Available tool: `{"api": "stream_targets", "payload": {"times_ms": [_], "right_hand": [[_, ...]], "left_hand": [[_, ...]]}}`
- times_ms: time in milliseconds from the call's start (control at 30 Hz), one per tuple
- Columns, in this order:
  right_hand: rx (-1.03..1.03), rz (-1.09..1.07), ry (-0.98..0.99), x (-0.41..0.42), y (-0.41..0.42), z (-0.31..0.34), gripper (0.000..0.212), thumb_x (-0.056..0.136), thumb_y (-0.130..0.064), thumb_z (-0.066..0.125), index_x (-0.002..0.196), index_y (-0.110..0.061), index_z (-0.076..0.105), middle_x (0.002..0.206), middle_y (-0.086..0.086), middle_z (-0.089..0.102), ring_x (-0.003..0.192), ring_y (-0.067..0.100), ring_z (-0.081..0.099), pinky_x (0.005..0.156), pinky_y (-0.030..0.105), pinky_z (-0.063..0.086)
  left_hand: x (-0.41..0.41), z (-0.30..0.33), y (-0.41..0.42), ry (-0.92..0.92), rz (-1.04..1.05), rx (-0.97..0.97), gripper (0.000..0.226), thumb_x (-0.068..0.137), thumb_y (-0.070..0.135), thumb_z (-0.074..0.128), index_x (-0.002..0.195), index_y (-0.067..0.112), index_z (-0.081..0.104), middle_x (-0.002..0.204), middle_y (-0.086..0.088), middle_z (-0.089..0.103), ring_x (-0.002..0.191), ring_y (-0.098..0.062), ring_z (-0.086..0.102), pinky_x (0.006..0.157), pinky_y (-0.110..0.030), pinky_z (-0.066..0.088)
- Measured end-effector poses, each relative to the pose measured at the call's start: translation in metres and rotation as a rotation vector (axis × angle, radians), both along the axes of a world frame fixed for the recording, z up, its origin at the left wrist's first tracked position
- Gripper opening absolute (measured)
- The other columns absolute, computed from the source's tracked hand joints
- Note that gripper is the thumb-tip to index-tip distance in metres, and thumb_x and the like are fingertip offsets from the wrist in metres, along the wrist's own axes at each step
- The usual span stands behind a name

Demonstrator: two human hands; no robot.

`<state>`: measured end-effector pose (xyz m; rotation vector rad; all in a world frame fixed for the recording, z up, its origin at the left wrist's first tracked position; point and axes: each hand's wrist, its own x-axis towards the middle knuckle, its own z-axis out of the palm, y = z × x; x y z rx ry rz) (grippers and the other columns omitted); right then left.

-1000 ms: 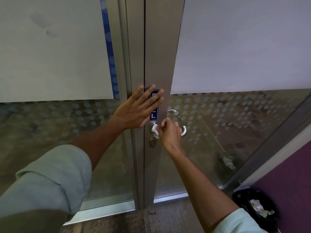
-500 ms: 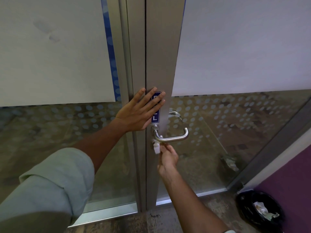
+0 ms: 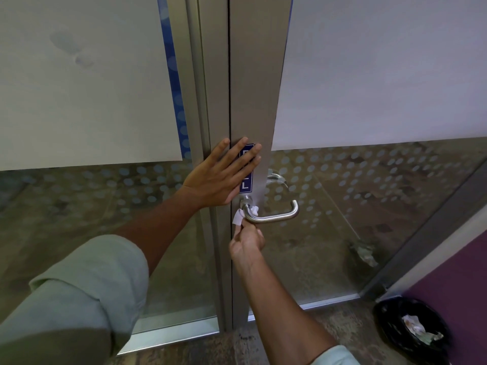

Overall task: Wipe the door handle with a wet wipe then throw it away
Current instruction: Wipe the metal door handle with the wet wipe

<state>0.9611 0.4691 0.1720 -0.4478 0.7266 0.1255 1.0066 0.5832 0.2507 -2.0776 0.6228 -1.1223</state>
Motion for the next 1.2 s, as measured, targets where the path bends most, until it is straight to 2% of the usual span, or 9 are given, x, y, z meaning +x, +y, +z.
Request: {"api": "stream_targets", "payload": {"times_ms": [100, 200, 300, 533, 767, 900, 1000, 1100, 1200], "right_hand": [[0.007, 0.108, 0.005, -0.003, 0.001, 0.004, 0.013, 0.092, 0.011, 0.058, 0.089, -0.001, 0.063, 0.089, 0.011, 0.065, 0.078, 0.017, 0.064, 0.055, 0.018, 0.057], [0.006, 0.204, -0.067, -0.008, 0.005, 0.007, 0.024, 0.093, 0.012, 0.055, 0.115, 0.005, 0.064, 0.100, 0.013, 0.067, 0.091, 0.020, 0.065, 0.057, 0.019, 0.057], [-0.055, 0.324, -0.193, -0.017, -0.002, 0.001, 0.037, 0.095, 0.013, 0.050, 0.129, 0.002, 0.059, 0.094, 0.009, 0.066, 0.072, 0.012, 0.068, 0.058, 0.019, 0.058], [-0.002, 0.361, -0.261, -0.027, -0.051, -0.022, 0.028, 0.091, 0.018, 0.053, 0.115, 0.010, 0.065, 0.086, 0.022, 0.074, 0.065, 0.022, 0.075, 0.053, 0.023, 0.059], [0.109, 0.399, -0.339, -0.027, -0.082, -0.018, 0.047, 0.086, 0.019, 0.029, 0.125, 0.020, 0.054, 0.114, 0.031, 0.060, 0.102, 0.031, 0.063, 0.090, 0.035, 0.055], [0.044, 0.335, -0.380, -0.029, -0.097, -0.025, 0.037, 0.089, 0.025, 0.042, 0.123, 0.019, 0.056, 0.102, 0.025, 0.069, 0.080, 0.021, 0.072, 0.076, 0.021, 0.060], [0.058, 0.259, -0.328, -0.031, -0.107, -0.033, 0.027, 0.092, 0.022, 0.043, 0.114, 0.017, 0.059, 0.092, 0.026, 0.070, 0.075, 0.024, 0.074, 0.071, 0.025, 0.062], [-0.012, 0.287, -0.290, -0.035, -0.119, -0.036, 0.026, 0.090, 0.016, 0.049, 0.107, 0.000, 0.063, 0.075, 0.012, 0.070, 0.055, 0.015, 0.068, 0.048, 0.022, 0.056], [-0.073, 0.318, -0.311, -0.039, -0.128, -0.032, 0.031, 0.078, 0.006, 0.060, 0.104, -0.010, 0.068, 0.073, 0.003, 0.071, 0.058, 0.010, 0.065, 0.051, 0.021, 0.052]], "left_hand": [[0.001, 0.000, -0.001, -0.003, -0.001, -0.004, 0.073, 0.099, 0.047, 0.021, 0.161, 0.009, 0.013, 0.168, -0.017, 0.009, 0.153, -0.042, 0.013, 0.124, -0.057, -0.007], [0.000, 0.000, -0.002, 0.016, -0.001, -0.019, 0.072, 0.099, 0.047, 0.019, 0.161, 0.009, 0.012, 0.168, -0.016, 0.010, 0.153, -0.041, 0.014, 0.124, -0.057, -0.008], [-0.003, 0.000, -0.002, 0.033, 0.007, -0.023, 0.072, 0.099, 0.045, 0.018, 0.161, 0.010, 0.011, 0.169, -0.016, 0.010, 0.154, -0.041, 0.014, 0.124, -0.057, -0.007], [-0.005, 0.002, -0.001, 0.051, 0.024, -0.016, 0.076, 0.097, 0.048, 0.023, 0.161, 0.009, 0.010, 0.169, -0.017, 0.008, 0.154, -0.041, 0.014, 0.123, -0.057, -0.005], [-0.011, 0.000, -0.005, 0.123, 0.026, -0.090, 0.082, 0.092, 0.049, 0.039, 0.160, 0.010, 0.015, 0.169, -0.018, 0.004, 0.154, -0.043, 0.005, 0.123, -0.059, -0.008], [-0.018, -0.018, -0.020, 0.181, -0.019, -0.266, 0.079, 0.085, 0.042, 0.057, 0.154, 0.011, 0.035, 0.167, -0.017, 0.019, 0.153, -0.044, 0.012, 0.123, -0.062, -0.006], [-0.026, -0.037, -0.032, 0.232, -0.235, -0.399, 0.065, 0.077, 0.024, 0.065, 0.139, 0.009, 0.058, 0.155, -0.017, 0.044, 0.143, -0.044, 0.032, 0.117, -0.065, 0.024], [-0.040, -0.056, -0.054, 0.327, -0.585, -0.654, 0.048, 0.076, 0.007, 0.063, 0.123, 0.011, 0.066, 0.132, -0.011, 0.062, 0.114, -0.035, 0.055, 0.095, -0.046, 0.047], [-0.055, -0.069, -0.087, 0.547, -0.631, -1.034, 0.038, 0.083, 0.000, 0.061, 0.120, 0.008, 0.067, 0.118, -0.007, 0.063, 0.103, -0.023, 0.061, 0.091, -0.029, 0.049]]}}
